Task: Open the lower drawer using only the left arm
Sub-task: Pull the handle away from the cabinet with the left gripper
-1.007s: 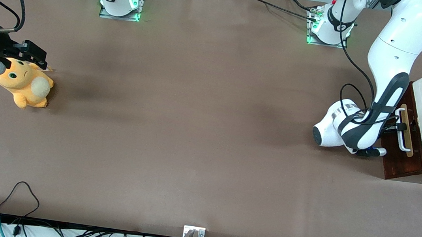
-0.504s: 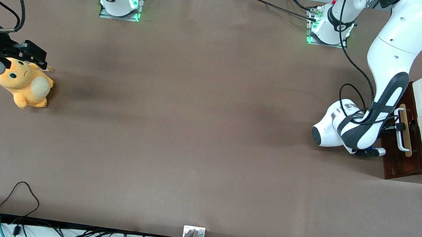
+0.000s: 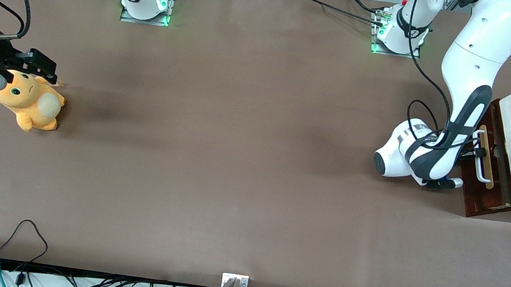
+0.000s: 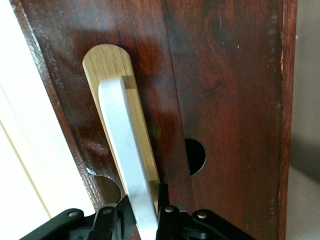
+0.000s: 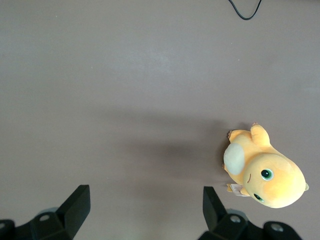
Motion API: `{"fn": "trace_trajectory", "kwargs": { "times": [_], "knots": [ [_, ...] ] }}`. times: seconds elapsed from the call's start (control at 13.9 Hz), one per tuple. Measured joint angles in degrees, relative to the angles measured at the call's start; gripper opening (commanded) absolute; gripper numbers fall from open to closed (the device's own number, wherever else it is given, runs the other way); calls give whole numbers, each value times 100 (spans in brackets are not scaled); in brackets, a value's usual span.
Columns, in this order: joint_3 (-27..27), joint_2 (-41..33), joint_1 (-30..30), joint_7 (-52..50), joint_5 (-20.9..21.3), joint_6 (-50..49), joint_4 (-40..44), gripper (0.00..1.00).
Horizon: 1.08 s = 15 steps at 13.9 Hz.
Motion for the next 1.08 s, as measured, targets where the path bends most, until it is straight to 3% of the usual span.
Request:
{"fn": "trace_trajectory", "kwargs": {
  "times": [1.08],
  "knots": [
    [-10,-67,-338,0,-534,5,154,19]
  ]
}}
